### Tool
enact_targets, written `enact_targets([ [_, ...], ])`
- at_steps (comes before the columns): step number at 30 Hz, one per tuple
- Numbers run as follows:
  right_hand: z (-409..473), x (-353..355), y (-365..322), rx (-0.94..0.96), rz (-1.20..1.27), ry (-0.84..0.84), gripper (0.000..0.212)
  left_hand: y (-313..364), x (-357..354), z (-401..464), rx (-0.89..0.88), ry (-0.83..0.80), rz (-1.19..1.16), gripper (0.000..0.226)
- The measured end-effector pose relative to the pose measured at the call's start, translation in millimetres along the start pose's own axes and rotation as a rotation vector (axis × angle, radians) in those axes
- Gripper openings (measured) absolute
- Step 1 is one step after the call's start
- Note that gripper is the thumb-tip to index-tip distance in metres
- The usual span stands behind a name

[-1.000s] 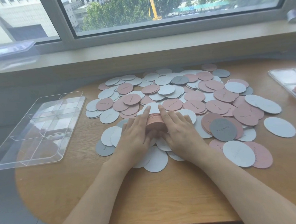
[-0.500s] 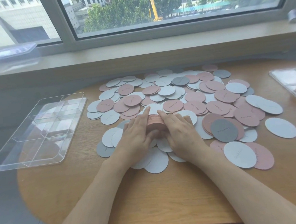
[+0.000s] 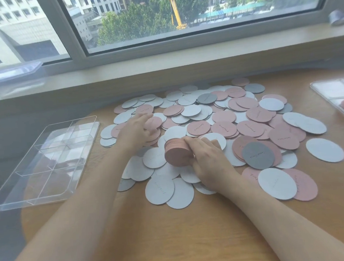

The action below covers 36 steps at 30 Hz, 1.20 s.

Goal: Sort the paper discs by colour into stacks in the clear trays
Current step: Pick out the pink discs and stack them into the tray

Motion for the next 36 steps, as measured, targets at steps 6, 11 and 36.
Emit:
enact_targets([
  [6,-1,-1,1,-0.002,0.004,0.000,0.058,0,-11,13,0.005,-0.010,0.019,0.043],
  [11,0,1,0,-0.004,0.010,0.001,0.057,-1,-4,18,-0.040,0.054,0.089,0.026],
  [36,0,7,-2,0.004,0.115,0.017,0.034,10,16,-58,-0.047,0.091,-0.295,0.023],
])
Point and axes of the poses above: each hand's wrist, its own z-axis towards the middle knuckle, its own x-axis out of the back of the hand, y = z × x, the point moved 10 cm from there along z, towards the middle knuckle, and after that the axes turned 4 degrees about x, right-handed, at the moved point
